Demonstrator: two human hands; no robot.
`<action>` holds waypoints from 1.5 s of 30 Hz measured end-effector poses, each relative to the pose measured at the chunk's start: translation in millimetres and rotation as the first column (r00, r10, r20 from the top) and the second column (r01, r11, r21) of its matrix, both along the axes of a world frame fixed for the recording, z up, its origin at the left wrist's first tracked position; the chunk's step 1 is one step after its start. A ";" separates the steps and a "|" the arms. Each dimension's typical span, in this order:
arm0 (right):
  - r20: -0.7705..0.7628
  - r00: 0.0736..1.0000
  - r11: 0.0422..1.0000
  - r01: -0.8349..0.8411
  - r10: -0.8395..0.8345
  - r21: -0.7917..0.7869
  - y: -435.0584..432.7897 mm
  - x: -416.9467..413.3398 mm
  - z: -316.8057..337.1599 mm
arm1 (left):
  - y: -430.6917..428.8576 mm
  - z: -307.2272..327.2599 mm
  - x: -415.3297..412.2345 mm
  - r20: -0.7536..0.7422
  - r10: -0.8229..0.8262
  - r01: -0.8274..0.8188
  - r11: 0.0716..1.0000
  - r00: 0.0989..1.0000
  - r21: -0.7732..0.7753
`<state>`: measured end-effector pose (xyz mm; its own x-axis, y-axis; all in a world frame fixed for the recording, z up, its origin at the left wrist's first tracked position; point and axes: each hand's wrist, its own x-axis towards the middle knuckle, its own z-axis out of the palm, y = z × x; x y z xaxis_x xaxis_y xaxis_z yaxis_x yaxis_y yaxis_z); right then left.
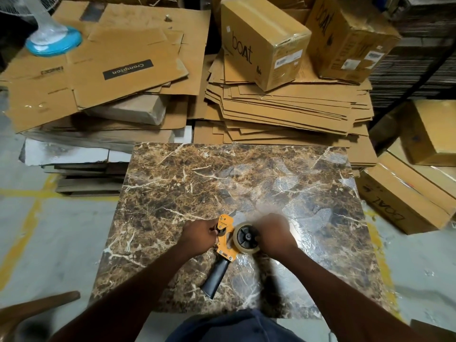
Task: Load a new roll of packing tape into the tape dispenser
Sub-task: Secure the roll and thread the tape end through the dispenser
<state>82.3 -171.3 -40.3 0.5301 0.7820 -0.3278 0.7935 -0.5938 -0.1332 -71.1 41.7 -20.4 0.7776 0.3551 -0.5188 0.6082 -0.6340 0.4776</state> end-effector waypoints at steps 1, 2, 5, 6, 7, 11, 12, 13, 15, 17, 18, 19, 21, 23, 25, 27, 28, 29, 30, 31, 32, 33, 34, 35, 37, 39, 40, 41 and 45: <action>0.001 1.000 1.000 0.011 -0.011 0.007 -1.5 -1.5 -0.7 | 0.9 -0.8 -0.8 0.008 -0.005 0.005 1.000 1.000 -0.007; -0.001 1.000 1.000 0.023 -0.023 0.012 -3.1 -3.0 -1.5 | 1.5 -1.7 -1.3 0.009 -0.006 0.006 1.000 1.000 -0.015; 0.013 0.999 0.999 0.046 -0.046 0.020 -6.3 -4.9 -2.9 | 5.0 -5.0 -3.1 -0.034 0.007 -0.009 0.999 0.999 -0.049; 0.017 0.999 0.999 0.048 -0.049 0.018 -6.7 -5.3 -2.7 | 4.8 -6.7 -4.2 -0.050 0.009 -0.011 0.999 0.999 -0.032; 0.019 0.999 0.999 0.049 -0.049 0.017 -6.5 -5.1 -2.1 | 2.6 -7.6 -5.8 -0.045 0.007 -0.006 1.000 0.999 0.024; 0.039 0.999 0.999 0.033 -0.033 0.002 -2.1 -3.9 3.0 | -21.8 -8.5 -11.6 0.138 -0.222 0.151 0.905 0.965 0.397; 0.041 0.999 1.000 0.029 -0.028 -0.008 -0.6 -3.8 4.4 | -28.2 -8.9 -11.0 0.128 -0.291 0.208 0.873 0.948 0.442; 0.040 0.999 0.999 0.028 -0.027 -0.017 0.4 -3.7 5.0 | -34.0 -9.4 -10.6 0.092 -0.327 0.249 0.848 0.941 0.468; 0.038 0.999 0.999 0.033 -0.032 -0.026 2.4 -3.7 6.5 | -41.4 -11.4 -7.7 0.025 -0.306 0.257 0.838 0.952 0.482; 0.035 0.999 0.999 0.036 -0.035 -0.031 4.6 -3.0 7.8 | -47.0 -11.0 -3.3 -0.013 -0.253 0.228 0.848 0.967 0.479; 0.032 0.999 0.999 0.034 -0.033 -0.034 6.1 -2.9 8.1 | -50.0 -10.3 -1.1 -0.036 -0.228 0.217 0.852 0.973 0.476; 0.033 0.999 0.999 0.027 -0.026 -0.038 7.8 -2.7 8.6 | -52.9 -10.2 1.2 -0.061 -0.203 0.207 0.856 0.977 0.474; 0.037 0.999 0.999 0.005 -0.003 -0.050 11.5 -2.3 10.4 | -59.4 -9.3 5.8 -0.104 -0.151 0.182 0.864 0.983 0.469; 0.041 0.999 0.998 -0.009 0.012 -0.061 15.8 -1.7 13.7 | -65.2 -9.1 8.4 -0.115 -0.100 0.141 0.887 0.988 0.439; 0.061 0.998 0.995 -0.019 0.025 -0.099 20.8 -1.5 19.1 | -68.4 -10.6 9.1 -0.103 -0.071 0.107 0.908 0.992 0.406; 0.096 0.992 0.985 -0.071 0.087 -0.157 25.7 -1.7 21.9 | -70.6 -11.8 8.5 -0.078 -0.048 0.075 0.919 0.996 0.387; 0.113 0.984 0.979 -0.117 0.137 -0.165 28.0 -2.3 21.4 | -71.4 -12.2 8.6 -0.069 -0.033 0.057 0.922 0.997 0.384; 0.116 0.976 0.975 -0.168 0.185 -0.143 30.8 -3.0 20.2 | -72.3 -12.3 8.5 -0.063 -0.018 0.041 0.924 0.998 0.379; 0.099 0.967 0.969 -0.223 0.233 -0.108 34.0 -3.7 20.4 | -72.9 -12.2 8.8 -0.056 -0.004 0.024 0.927 0.998 0.374; 0.076 0.953 0.954 -0.286 0.293 -0.085 37.2 -3.7 20.6 | -73.1 -12.3 8.4 -0.049 0.009 0.010 0.929 0.999 0.369; 0.060 0.931 0.931 -0.354 0.359 -0.088 40.2 -2.8 20.7 | -73.3 -12.5 7.9 -0.044 0.020 -0.002 0.932 0.999 0.363; 0.042 0.911 0.908 -0.404 0.410 -0.115 42.7 -0.5 20.6 | -73.5 -12.8 7.0 -0.038 0.028 -0.013 0.932 0.999 0.362; 0.020 0.898 0.891 -0.432 0.439 -0.141 45.0 3.2 20.2 | -73.7 -13.2 6.1 -0.033 0.034 -0.019 0.931 0.999 0.364; -0.006 0.893 0.882 -0.444 0.449 -0.158 47.2 7.7 19.6 | -73.9 -13.8 5.2 -0.033 0.038 -0.023 0.930 0.999 0.368; -0.050 0.886 0.869 -0.461 0.460 -0.180 52.9 16.0 20.5 | -74.6 -14.9 4.5 -0.039 0.046 -0.029 0.929 0.998 0.370; -0.066 0.870 0.847 -0.492 0.489 -0.201 61.1 20.8 22.4 | -75.7 -15.7 4.5 -0.040 0.060 -0.041 0.932 0.997 0.360; -0.059 0.861 0.835 -0.505 0.505 -0.218 64.8 22.1 24.1 | -76.5 -15.9 4.5 -0.036 0.066 -0.049 0.934 0.997 0.354; -0.046 0.854 0.825 -0.514 0.519 -0.235 67.7 22.4 25.3 | -77.0 -16.6 4.1 -0.030 0.071 -0.056 0.935 0.997 0.351; -0.025 0.835 0.799 -0.534 0.549 -0.279 65.4 20.7 23.1 | -75.3 -17.7 2.0 0.000 0.075 -0.071 0.949 0.997 0.306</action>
